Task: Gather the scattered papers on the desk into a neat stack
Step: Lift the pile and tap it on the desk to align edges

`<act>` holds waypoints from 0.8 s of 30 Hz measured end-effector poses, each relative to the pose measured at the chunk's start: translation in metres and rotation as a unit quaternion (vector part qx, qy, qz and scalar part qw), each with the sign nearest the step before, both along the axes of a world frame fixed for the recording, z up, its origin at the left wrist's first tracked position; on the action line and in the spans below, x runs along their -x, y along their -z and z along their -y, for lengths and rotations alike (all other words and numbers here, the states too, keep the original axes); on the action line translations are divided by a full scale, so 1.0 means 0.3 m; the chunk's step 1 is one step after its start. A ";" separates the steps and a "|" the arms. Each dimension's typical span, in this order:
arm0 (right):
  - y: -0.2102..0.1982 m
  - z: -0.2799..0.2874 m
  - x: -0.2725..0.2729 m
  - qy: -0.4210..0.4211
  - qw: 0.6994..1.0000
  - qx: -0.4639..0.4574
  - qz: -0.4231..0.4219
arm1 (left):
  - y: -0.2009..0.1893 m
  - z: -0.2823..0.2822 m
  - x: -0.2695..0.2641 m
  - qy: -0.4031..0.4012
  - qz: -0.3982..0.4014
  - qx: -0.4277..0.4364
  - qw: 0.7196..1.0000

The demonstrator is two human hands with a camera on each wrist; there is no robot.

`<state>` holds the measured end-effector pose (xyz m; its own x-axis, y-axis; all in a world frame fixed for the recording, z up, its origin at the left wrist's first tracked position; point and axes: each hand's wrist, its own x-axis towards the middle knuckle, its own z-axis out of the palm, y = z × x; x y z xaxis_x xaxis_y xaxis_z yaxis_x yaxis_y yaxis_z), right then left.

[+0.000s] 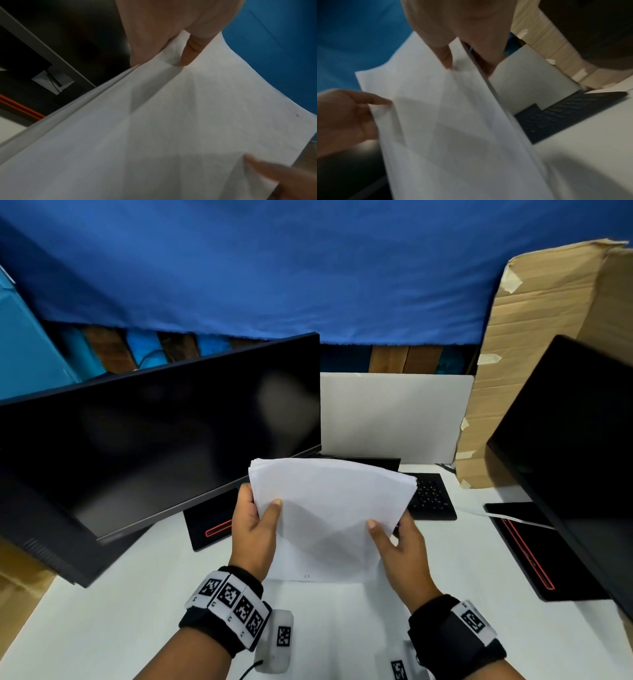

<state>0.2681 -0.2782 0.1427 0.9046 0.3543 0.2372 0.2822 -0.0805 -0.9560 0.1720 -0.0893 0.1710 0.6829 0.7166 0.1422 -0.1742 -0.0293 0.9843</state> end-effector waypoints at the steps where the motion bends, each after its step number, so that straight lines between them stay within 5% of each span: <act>1: 0.026 0.002 -0.004 -0.017 0.999 0.008 -0.037 | 0.008 -0.001 -0.001 0.007 -0.019 -0.008 1.000; 5: 0.039 -0.017 0.001 -0.005 0.997 0.015 -0.073 | 0.036 0.001 -0.002 0.026 -0.059 -0.058 0.996; 13: -0.045 -0.047 0.070 0.039 0.998 -0.003 0.042 | -0.052 0.078 -0.004 -0.048 0.032 -0.116 0.992; 20: 0.050 -0.040 0.051 0.036 0.999 0.010 -0.028 | 0.115 0.038 0.026 0.046 -0.101 -0.020 0.994; 24: 0.030 -0.048 0.051 0.026 0.997 0.004 -0.068 | 0.128 0.021 0.033 0.054 -0.092 0.068 0.992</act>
